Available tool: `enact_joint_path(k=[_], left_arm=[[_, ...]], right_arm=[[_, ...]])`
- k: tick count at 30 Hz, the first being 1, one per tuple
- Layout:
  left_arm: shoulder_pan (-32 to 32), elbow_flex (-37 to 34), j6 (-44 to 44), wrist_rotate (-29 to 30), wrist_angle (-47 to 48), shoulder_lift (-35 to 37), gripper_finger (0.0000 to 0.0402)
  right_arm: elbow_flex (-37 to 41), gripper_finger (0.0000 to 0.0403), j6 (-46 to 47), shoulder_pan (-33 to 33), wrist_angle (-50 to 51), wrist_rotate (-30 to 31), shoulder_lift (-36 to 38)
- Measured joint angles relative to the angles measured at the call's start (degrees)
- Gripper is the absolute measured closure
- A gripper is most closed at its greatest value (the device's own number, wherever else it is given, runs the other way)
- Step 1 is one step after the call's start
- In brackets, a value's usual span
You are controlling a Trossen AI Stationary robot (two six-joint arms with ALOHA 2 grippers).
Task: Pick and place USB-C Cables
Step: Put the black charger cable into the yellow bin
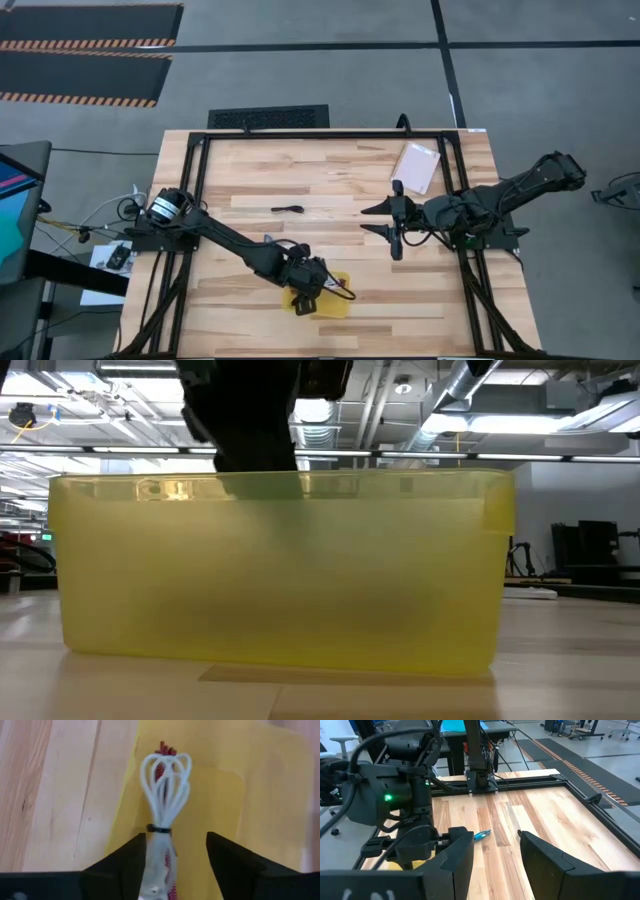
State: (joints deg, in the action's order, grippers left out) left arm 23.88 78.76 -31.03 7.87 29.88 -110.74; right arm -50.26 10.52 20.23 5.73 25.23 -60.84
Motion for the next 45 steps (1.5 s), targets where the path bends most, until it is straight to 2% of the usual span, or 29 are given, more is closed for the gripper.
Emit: enact_joint_path(k=[6, 9, 14, 19, 23, 27, 37, 45], left_arm=[[-0.22, 5.36, 4.04, -4.58, 2.37, 1.16, 0.0187], [-0.04, 10.93, 6.56, -4.32, 12.24, 1.71, 0.0186], [0.98, 20.47, 8.12, 2.16, 30.67, 1.73, 0.0185], [1.61, 21.51, 9.55, 8.88, 38.93, 3.6, 0.0185], [-0.06, 17.75, 10.93, 13.32, 39.77, 6.5, 0.0185], [-3.91, 12.21, 13.07, 14.31, 37.5, 10.65, 0.0185], [-15.62, -10.48, 19.01, 8.73, 16.98, 22.57, 0.0185], [-20.89, -26.34, 18.84, 8.93, 3.04, 29.78, 0.0185]], right_arm=[[0.0, 0.0219, 0.01, -0.01, -0.05, 0.07, 0.02], [-0.02, 0.0219, 0.0, 0.0, 0.07, 0.09, 0.02], [-0.02, 0.0219, 0.02, -0.02, 1.12, 0.15, 0.02], [-0.02, 0.0219, 0.06, 0.01, 1.75, 0.14, 0.02], [-0.02, 0.0219, 0.88, 0.04, 2.09, 0.13, 0.02], [-0.02, 0.0219, 1.41, 0.04, 3.23, 0.13, 0.02], [-0.02, 0.0219, 2.09, -0.47, 5.69, 0.24, -0.51], [-0.04, 0.0219, 0.0, -4.58, 5.18, 0.31, -6.67]])
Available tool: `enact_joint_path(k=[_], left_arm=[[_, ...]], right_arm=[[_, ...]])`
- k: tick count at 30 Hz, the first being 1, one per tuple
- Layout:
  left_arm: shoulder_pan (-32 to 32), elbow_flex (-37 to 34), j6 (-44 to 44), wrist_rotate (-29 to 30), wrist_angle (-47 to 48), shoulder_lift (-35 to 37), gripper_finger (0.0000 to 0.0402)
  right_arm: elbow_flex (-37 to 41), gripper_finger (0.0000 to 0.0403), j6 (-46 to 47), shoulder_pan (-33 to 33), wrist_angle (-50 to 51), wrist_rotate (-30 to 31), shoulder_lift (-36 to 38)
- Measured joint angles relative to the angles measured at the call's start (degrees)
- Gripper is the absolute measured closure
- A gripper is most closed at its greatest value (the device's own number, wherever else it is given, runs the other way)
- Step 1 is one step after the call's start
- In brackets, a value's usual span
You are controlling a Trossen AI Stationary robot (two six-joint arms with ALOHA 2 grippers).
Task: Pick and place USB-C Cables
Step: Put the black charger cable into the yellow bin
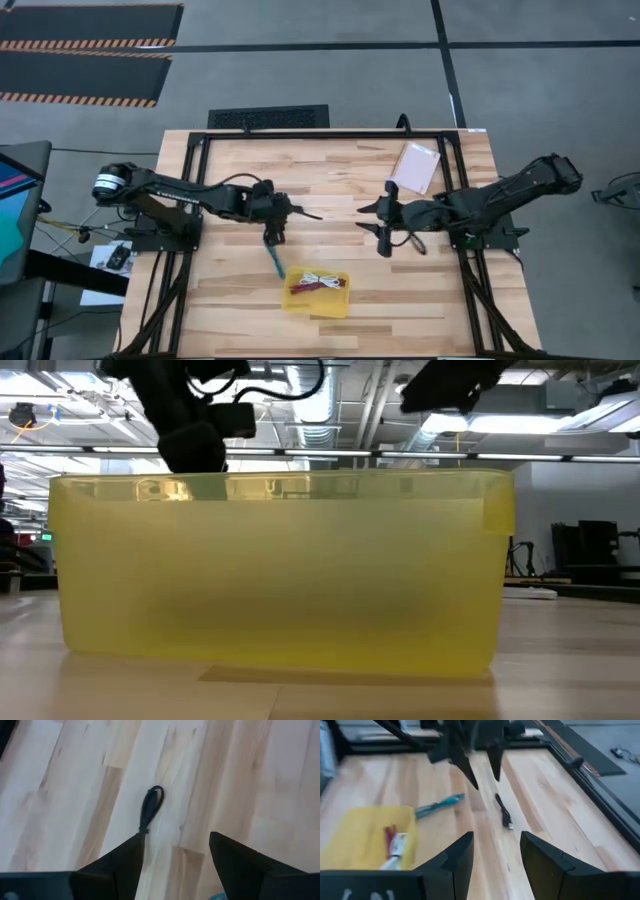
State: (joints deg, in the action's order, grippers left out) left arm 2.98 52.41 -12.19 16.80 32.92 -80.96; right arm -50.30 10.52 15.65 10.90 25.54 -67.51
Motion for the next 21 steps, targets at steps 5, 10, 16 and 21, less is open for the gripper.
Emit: enact_joint_path(k=[5, 10, 16, 21], left_arm=[[-2.4, -3.57, 2.24, -1.18, -3.38, 0.82, 0.0185], [-6.11, -4.9, 6.88, -4.47, -6.87, 0.21, 0.0185], [-10.67, -5.74, 10.16, -8.03, -10.36, 0.27, 0.0188], [-13.39, -5.71, 10.33, -10.41, -10.97, 0.27, 0.0194]], right_arm=[[0.0, 0.0219, -0.66, -2.87, -2.15, -0.6, -5.64], [0.02, 0.0219, -2.06, -4.69, -4.86, -1.97, -9.73], [0.07, 0.0219, -4.94, -7.14, -6.84, -3.25, -12.22], [0.02, 0.0219, -8.67, -10.38, -12.87, -5.77, -14.54]])
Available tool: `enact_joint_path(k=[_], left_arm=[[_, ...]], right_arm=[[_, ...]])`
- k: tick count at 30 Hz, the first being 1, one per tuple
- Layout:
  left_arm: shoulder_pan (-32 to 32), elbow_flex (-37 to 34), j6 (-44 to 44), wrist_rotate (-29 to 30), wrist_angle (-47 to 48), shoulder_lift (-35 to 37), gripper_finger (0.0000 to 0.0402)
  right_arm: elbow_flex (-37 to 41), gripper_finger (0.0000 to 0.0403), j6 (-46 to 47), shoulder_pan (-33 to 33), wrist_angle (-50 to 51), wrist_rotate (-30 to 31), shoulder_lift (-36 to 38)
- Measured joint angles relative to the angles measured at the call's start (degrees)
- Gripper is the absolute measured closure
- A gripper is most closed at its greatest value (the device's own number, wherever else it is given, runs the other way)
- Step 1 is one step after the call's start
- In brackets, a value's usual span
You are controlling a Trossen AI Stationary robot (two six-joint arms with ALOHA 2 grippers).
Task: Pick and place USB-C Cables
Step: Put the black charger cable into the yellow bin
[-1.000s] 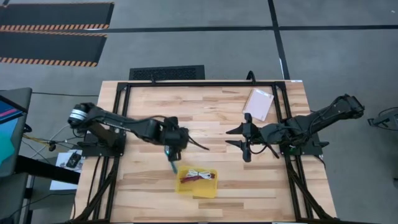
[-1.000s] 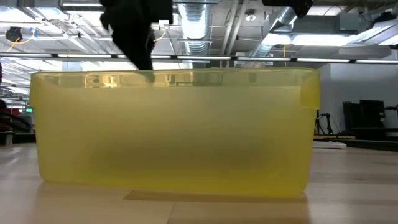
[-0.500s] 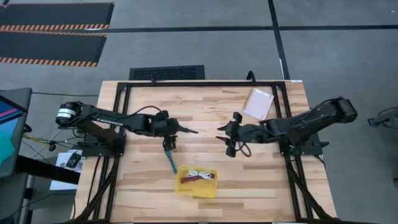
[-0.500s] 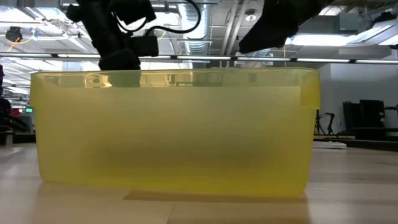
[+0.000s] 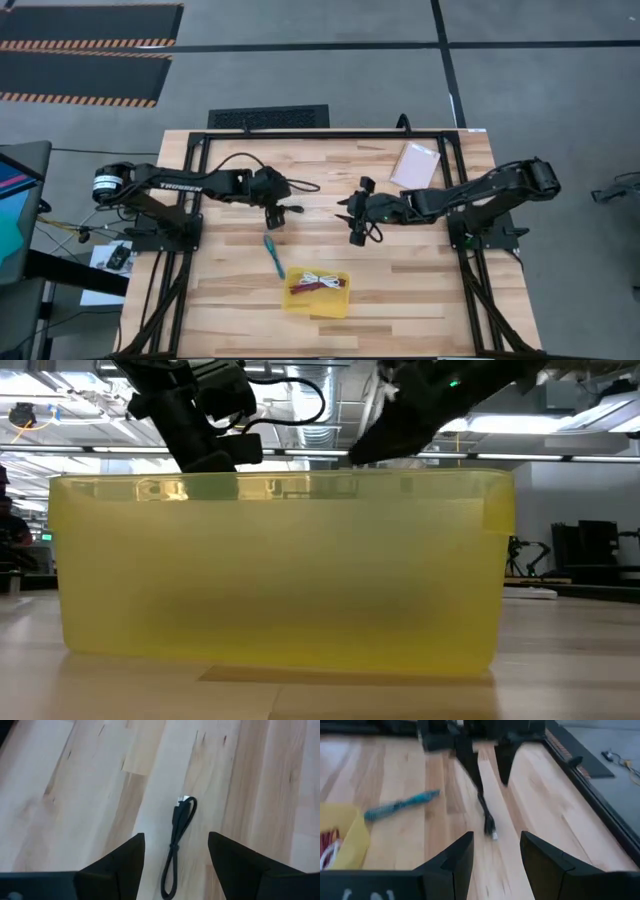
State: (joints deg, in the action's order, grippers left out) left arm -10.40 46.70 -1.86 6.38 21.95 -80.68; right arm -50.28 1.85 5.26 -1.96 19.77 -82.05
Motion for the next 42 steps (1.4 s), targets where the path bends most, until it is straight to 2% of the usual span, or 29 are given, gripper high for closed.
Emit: enact_joint_path(k=[7, 16, 25, 31, 35, 42], left_arm=[[-0.65, 0.0, 0.23, -0.02, -0.05, 0.0, 0.0195], [-0.62, 0.0, 0.89, 0.29, -0.93, 0.0, 0.0195], [-0.62, 0.0, 2.08, 0.51, -1.45, 0.0, 0.0195], [-0.62, 0.0, 1.22, 0.49, -1.4, 0.0, 0.0195], [-0.62, 0.0, -0.44, 0.49, -0.75, 0.0, 0.0195], [-0.62, 0.0, -1.53, 1.0, -0.68, 0.0, 0.0195]], right_arm=[[0.01, 0.0219, -0.81, -5.62, -12.56, -9.56, -6.24], [0.04, 0.0219, 2.05, -9.26, -18.48, -16.64, -12.31], [0.02, 0.0219, 2.64, -9.97, -19.34, -17.16, -12.84], [-0.02, 0.0219, 1.29, -10.56, -24.52, -17.09, -14.59], [-1.08, 0.0219, 1.31, -12.02, -28.4, -17.03, -18.99], [-8.59, 0.0219, 0.68, -12.71, -28.51, -16.9, -30.01]])
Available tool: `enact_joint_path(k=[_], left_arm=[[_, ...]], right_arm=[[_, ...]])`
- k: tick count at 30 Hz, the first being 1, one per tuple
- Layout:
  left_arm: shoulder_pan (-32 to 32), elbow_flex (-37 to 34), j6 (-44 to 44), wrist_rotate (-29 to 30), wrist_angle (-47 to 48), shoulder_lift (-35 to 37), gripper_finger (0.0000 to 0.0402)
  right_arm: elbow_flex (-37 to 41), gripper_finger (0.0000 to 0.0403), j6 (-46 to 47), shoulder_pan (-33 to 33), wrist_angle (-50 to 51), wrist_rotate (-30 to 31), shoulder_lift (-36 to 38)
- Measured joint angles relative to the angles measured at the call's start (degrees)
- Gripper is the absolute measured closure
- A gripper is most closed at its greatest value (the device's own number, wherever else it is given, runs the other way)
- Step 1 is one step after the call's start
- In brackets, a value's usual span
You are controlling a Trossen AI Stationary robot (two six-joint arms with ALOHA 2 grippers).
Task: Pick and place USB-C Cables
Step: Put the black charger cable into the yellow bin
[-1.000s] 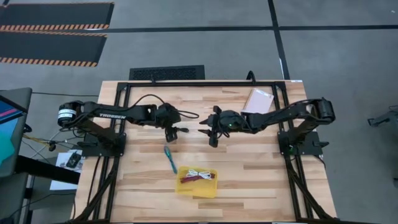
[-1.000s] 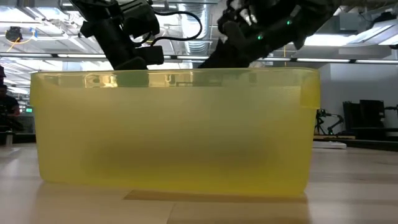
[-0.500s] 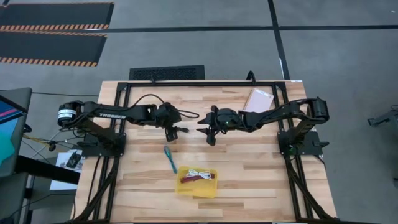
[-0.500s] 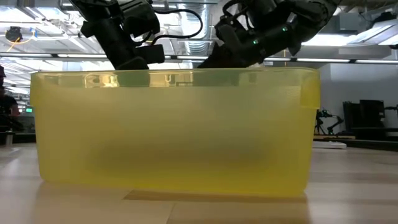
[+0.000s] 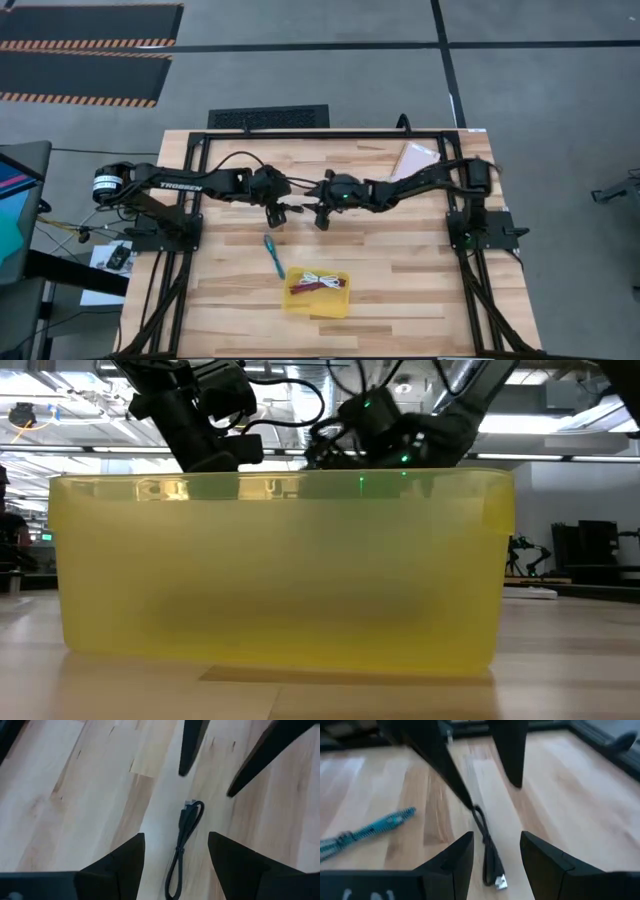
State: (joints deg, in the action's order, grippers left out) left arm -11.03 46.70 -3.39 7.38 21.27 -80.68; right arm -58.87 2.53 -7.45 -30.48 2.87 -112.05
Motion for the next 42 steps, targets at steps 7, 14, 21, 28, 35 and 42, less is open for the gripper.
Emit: enact_joint_path(k=[7, 14, 21, 28, 35, 42], left_arm=[[0.0, 0.0, -0.21, 0.6, 1.13, 0.0, 0.0195], [0.0, 0.0, 0.21, 0.98, 1.17, 0.0, 0.0195], [0.0, 0.0, -0.42, 0.98, 0.78, 0.0, 0.0195], [0.0, 0.0, -4.72, 0.55, 0.94, 0.0, 0.0195], [0.02, 0.0, -9.26, 0.65, 0.96, 0.0, 0.0195], [0.02, 0.0, -8.41, 9.01, 0.63, 0.0, 0.0195]], right_arm=[[-5.34, 0.0217, 0.02, -0.64, 0.47, 0.09, -7.19], [-8.06, 0.0172, 0.49, -1.69, 2.16, -0.62, -11.59], [-9.19, 0.0153, 2.79, -1.61, 2.61, -1.25, -14.95], [-9.39, 0.0183, 4.64, -1.46, 6.66, -1.4, -14.56], [-9.38, 0.0309, 8.62, -1.94, 14.7, -5.72, -11.43], [-9.25, 0.0392, 4.74, -1.45, 15.46, -8.17, -10.99]])
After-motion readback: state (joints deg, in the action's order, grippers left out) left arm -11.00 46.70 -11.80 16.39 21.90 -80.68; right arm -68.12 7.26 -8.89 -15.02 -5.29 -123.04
